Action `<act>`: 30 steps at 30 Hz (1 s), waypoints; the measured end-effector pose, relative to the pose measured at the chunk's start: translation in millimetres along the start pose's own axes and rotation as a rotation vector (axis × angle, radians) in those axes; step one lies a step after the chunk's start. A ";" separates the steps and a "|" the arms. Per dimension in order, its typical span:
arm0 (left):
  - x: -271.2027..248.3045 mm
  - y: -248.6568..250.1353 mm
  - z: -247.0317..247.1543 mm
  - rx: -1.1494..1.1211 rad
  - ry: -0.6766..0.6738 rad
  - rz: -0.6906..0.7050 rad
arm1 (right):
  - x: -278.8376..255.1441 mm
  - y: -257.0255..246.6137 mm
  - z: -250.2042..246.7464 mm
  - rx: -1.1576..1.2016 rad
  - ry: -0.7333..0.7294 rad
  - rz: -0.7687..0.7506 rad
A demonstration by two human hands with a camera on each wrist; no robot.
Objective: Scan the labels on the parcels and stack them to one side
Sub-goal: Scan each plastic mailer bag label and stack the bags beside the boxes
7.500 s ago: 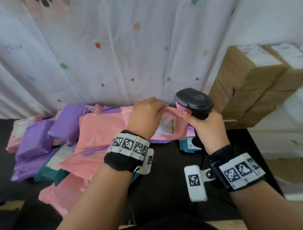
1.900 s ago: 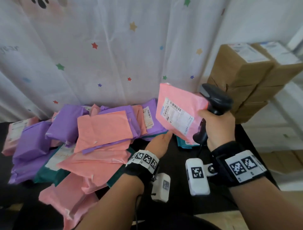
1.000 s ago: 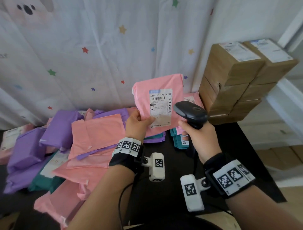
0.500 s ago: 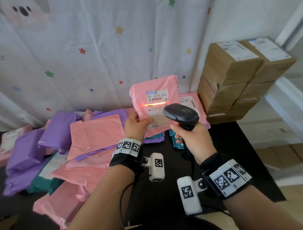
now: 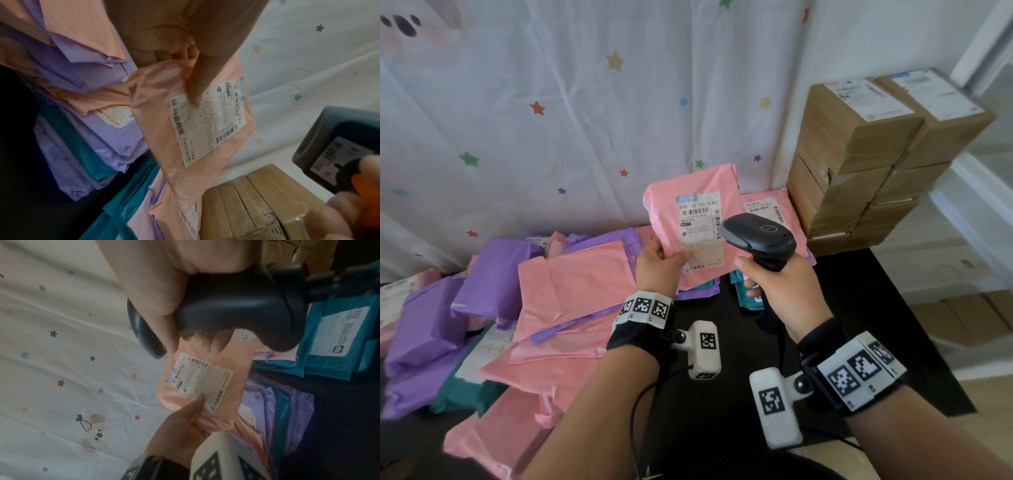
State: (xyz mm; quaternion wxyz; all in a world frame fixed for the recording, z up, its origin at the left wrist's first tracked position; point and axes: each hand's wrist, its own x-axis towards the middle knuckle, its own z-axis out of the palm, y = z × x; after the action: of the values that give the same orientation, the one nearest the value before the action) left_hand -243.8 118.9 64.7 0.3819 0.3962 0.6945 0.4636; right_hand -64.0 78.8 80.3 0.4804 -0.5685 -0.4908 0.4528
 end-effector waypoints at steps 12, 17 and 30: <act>25.1 8.7 66.6 0.088 -0.050 -0.048 | 19.8 25.4 -44.2 0.015 0.159 0.112; 45.9 17.8 114.9 0.110 -0.070 -0.105 | 34.4 40.1 -69.7 0.012 0.226 0.148; 61.8 17.1 156.8 0.575 -0.328 -0.119 | 55.5 53.4 -93.0 -0.025 0.256 0.174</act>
State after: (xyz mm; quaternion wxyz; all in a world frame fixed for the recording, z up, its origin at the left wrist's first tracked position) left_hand -124.1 232.7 27.2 0.3875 0.5158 0.7480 0.1560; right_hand 40.3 121.4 37.0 0.4910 -0.6680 -0.3797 0.4105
